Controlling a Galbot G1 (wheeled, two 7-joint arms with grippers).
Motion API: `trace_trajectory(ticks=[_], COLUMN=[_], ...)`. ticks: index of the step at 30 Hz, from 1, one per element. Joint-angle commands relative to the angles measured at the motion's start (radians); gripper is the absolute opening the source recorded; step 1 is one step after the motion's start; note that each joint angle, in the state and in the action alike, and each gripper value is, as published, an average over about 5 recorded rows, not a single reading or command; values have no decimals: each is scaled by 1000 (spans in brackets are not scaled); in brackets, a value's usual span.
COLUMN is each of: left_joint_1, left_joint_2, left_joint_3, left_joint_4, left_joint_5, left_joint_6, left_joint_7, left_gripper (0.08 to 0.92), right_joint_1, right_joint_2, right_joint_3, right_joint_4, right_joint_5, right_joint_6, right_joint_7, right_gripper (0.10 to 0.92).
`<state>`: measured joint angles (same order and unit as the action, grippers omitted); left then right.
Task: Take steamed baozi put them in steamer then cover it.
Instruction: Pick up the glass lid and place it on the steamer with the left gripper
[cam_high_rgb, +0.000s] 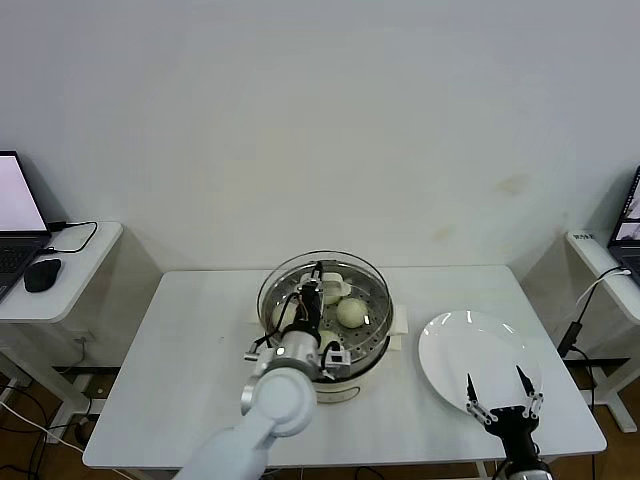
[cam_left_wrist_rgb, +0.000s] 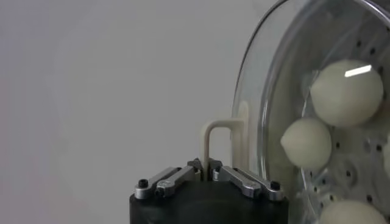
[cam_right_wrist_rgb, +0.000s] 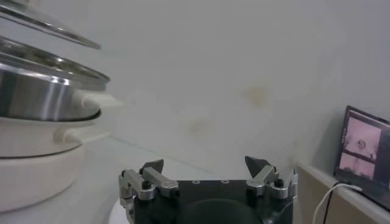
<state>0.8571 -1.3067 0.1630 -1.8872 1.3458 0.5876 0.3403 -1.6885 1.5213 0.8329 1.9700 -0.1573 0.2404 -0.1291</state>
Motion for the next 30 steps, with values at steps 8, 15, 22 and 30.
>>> trace_trajectory(ticks=[8, 15, 22, 30], left_joint_1=[18, 28, 28, 36], left_joint_2=[-70, -77, -79, -89], left_joint_3=[6, -10, -25, -29], left_joint_4=[56, 80, 98, 112], left_joint_5=[88, 94, 93, 93], left_joint_6=[-6, -15, -23, -30], left_joint_7=[8, -5, -14, -27], left_gripper=[134, 134, 134, 134], right_joint_1=[-1, -2, -4, -2], right_joint_2=[0, -2, -5, -5], right_joint_3=[-9, -10, -10, -15], right_joint_4=[-6, -11, -14, -16], right_joint_5=[-13, -14, -14, -15], right_joint_6=[7, 12, 16, 17], right_joint_7=[3, 3, 1, 0], right_gripper=[823, 823, 823, 823])
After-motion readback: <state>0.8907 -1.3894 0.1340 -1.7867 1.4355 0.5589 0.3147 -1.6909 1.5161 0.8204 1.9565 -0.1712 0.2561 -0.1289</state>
